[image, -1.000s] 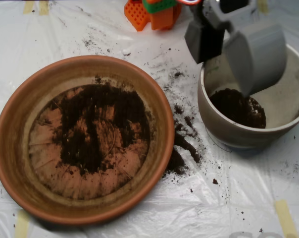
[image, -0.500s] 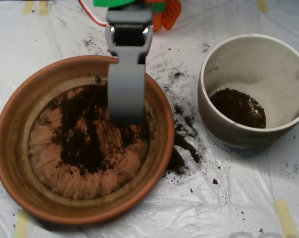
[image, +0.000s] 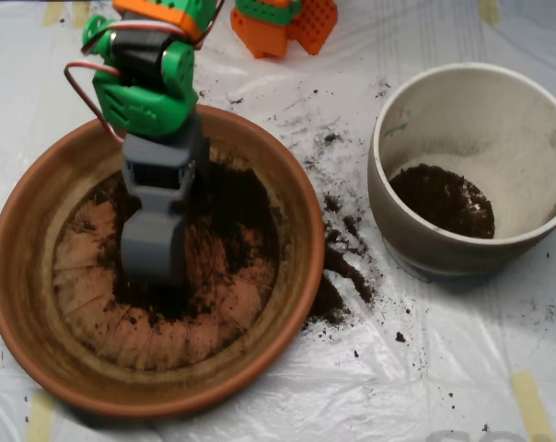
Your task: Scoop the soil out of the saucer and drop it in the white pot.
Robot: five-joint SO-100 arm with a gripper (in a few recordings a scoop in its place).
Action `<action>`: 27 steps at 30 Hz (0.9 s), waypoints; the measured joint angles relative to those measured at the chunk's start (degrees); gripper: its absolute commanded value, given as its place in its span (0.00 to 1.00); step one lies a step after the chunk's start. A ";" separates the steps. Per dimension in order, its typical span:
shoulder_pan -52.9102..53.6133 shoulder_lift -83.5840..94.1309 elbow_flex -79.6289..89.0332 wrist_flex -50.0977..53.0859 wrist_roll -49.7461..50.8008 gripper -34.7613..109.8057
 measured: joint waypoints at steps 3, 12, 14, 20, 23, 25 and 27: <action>0.88 -6.15 -4.39 -0.18 -2.46 0.55; 1.05 -13.62 -14.41 0.79 -5.01 0.61; 0.88 -16.70 -17.40 3.08 -5.71 0.61; 0.70 -26.89 -32.17 13.27 -6.33 0.60; 0.35 -28.92 -35.07 15.21 -7.29 0.60; 0.26 -29.27 -35.77 16.08 -8.09 0.58; 0.18 -29.27 -35.95 16.17 -8.70 0.57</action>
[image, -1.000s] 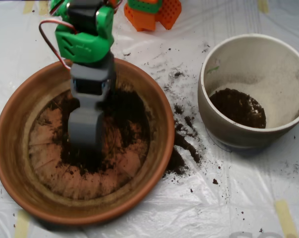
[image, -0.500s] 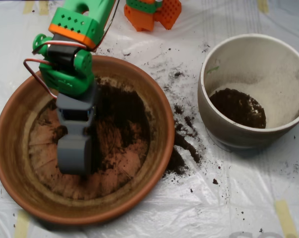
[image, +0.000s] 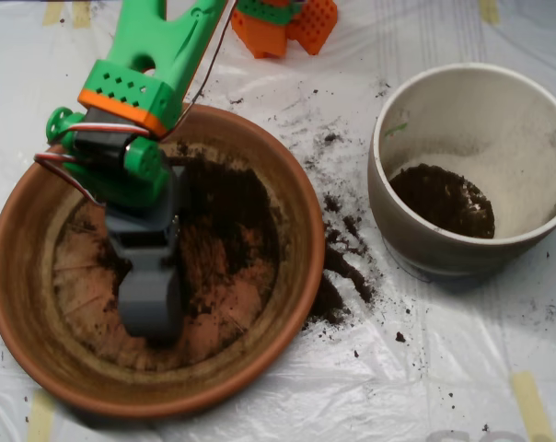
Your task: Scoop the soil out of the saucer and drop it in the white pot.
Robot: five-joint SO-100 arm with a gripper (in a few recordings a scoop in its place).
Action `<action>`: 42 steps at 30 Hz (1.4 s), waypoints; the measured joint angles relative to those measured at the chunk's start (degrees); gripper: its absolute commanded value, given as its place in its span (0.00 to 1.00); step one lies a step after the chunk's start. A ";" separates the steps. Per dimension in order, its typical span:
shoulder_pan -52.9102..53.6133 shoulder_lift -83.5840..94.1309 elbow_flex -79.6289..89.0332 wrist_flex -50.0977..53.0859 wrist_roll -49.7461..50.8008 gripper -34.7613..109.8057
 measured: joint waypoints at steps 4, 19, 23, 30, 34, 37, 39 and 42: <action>-0.09 -0.09 -0.44 0.26 -1.49 0.49; 0.26 0.09 -3.25 -0.53 -5.10 0.40; 2.37 0.18 -3.16 -1.14 -5.27 0.43; 3.96 9.05 11.87 -11.34 -5.54 0.43; 3.87 13.62 19.07 -15.56 -5.98 0.40; 3.78 16.52 23.03 -17.14 -5.98 0.35; 3.78 18.37 25.05 -18.02 -5.98 0.33; 3.43 20.21 27.69 -18.90 -6.77 0.29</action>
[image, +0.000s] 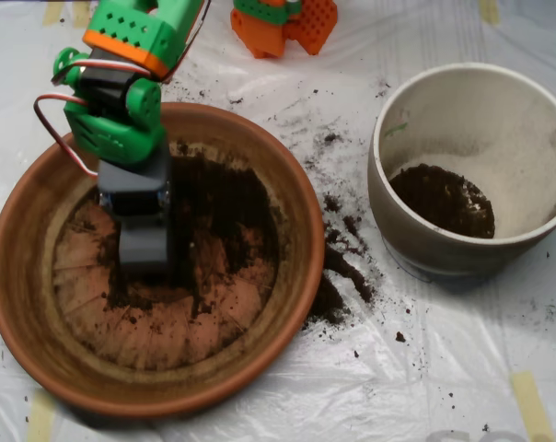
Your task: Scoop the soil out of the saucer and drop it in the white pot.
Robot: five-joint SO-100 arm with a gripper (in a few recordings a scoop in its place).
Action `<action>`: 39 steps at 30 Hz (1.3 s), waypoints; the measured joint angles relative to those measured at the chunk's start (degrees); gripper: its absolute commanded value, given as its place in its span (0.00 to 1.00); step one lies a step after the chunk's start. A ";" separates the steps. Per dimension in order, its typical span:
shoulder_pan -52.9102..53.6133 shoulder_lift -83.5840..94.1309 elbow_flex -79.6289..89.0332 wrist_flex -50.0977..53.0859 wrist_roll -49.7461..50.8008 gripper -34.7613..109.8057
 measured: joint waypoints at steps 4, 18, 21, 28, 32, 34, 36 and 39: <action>-0.26 2.29 3.78 -0.88 0.26 0.24; -6.42 15.29 10.72 3.69 7.91 0.24; -8.70 19.86 10.37 6.59 10.81 0.24; -15.91 31.99 9.05 11.95 14.94 0.24; -22.24 38.06 6.42 16.44 16.88 0.24; -25.66 39.46 2.64 19.34 17.58 0.24; -29.09 39.55 -1.41 22.06 18.72 0.24; -34.28 39.55 -7.38 25.58 19.78 0.24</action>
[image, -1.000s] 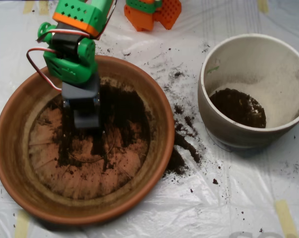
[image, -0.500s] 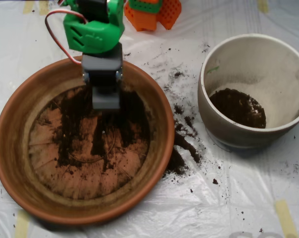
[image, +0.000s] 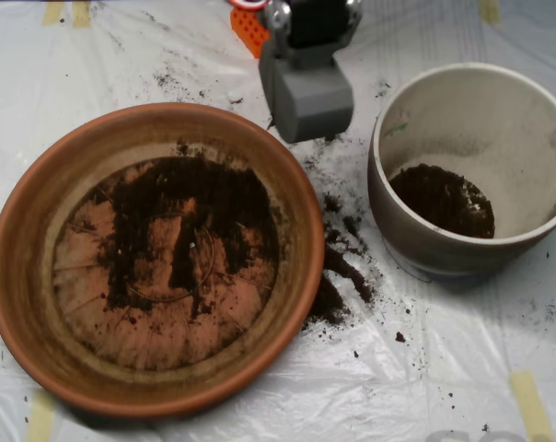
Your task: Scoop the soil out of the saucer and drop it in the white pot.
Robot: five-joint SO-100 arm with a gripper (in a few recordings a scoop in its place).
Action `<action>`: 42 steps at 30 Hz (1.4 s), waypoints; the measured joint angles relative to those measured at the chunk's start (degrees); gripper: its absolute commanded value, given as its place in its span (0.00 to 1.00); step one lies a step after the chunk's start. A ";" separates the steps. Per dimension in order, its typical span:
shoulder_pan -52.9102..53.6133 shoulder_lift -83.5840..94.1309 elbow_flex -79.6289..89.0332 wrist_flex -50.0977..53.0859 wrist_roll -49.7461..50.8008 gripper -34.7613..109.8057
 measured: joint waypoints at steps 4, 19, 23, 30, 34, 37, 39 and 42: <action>-7.38 -2.37 -8.17 3.43 0.26 0.24; -19.16 -17.40 -17.93 6.59 1.32 0.52; -18.98 -17.31 -16.35 6.42 1.32 0.51; -18.81 -15.73 -15.91 6.24 3.52 0.51; -15.29 -12.39 -15.91 5.01 7.82 0.51; -10.02 -11.25 -15.29 4.04 10.81 0.51; -5.71 -10.99 -13.62 2.90 11.87 0.51; 0.88 -10.99 -8.96 0.88 12.92 0.51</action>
